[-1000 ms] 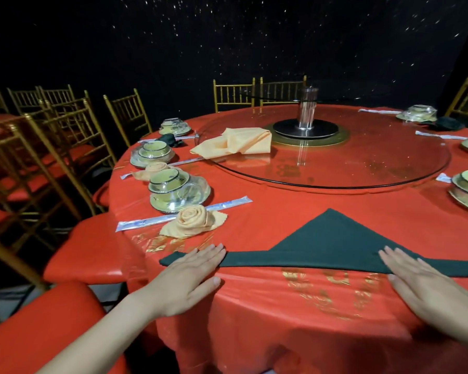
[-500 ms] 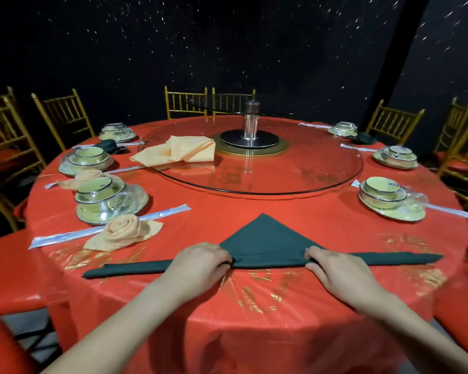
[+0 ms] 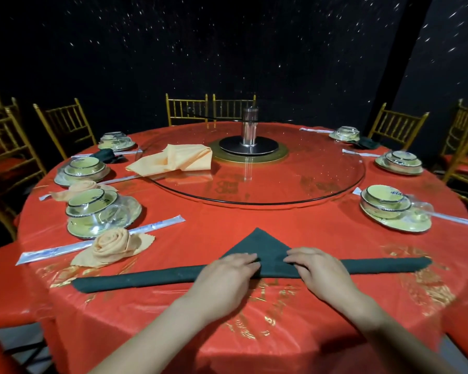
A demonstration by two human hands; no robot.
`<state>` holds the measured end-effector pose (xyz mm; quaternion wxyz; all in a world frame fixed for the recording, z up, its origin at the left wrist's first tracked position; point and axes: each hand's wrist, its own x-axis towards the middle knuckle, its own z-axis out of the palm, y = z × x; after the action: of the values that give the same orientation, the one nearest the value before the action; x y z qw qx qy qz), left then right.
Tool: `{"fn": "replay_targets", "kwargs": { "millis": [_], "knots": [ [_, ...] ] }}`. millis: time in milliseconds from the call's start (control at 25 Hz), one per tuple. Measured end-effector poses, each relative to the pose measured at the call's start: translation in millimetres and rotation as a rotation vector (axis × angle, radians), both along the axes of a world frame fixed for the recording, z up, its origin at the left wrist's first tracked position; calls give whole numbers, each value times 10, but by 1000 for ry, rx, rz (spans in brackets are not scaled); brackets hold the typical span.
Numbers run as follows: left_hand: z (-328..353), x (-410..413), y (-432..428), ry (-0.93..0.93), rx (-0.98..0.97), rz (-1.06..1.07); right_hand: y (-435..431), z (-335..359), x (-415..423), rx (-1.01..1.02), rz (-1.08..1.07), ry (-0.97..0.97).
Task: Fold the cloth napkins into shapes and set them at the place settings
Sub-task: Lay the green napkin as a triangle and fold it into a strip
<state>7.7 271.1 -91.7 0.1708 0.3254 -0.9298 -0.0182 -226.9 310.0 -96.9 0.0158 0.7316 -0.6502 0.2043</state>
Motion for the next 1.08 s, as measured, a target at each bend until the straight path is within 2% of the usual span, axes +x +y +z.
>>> {"fn": "replay_targets", "kwargs": {
  "millis": [160,360,640,800,960,1040,1080],
  "knots": [
    [-74,-112,-30,-90,5,-29,93,-35,28,-104,58,83],
    [-7,-490,-14,-130,21,-53,220,-57,-328,-129,151,332],
    [65,-1382,23,-167,41,-195,456,-46,-1178,-95,-123,452],
    [50,-1003,-34,-185,24,-212,519,27,-1486,-97,-205,466],
    [45,-359,-15,-136,75,-277,523,120,-1549,60,-432,520],
    [52,-212,-43,-123,146,-321,496,149,-1220,-2,-499,556],
    [82,-190,-61,-122,207,-338,472,131,-945,-87,-469,513]
  ]
}}
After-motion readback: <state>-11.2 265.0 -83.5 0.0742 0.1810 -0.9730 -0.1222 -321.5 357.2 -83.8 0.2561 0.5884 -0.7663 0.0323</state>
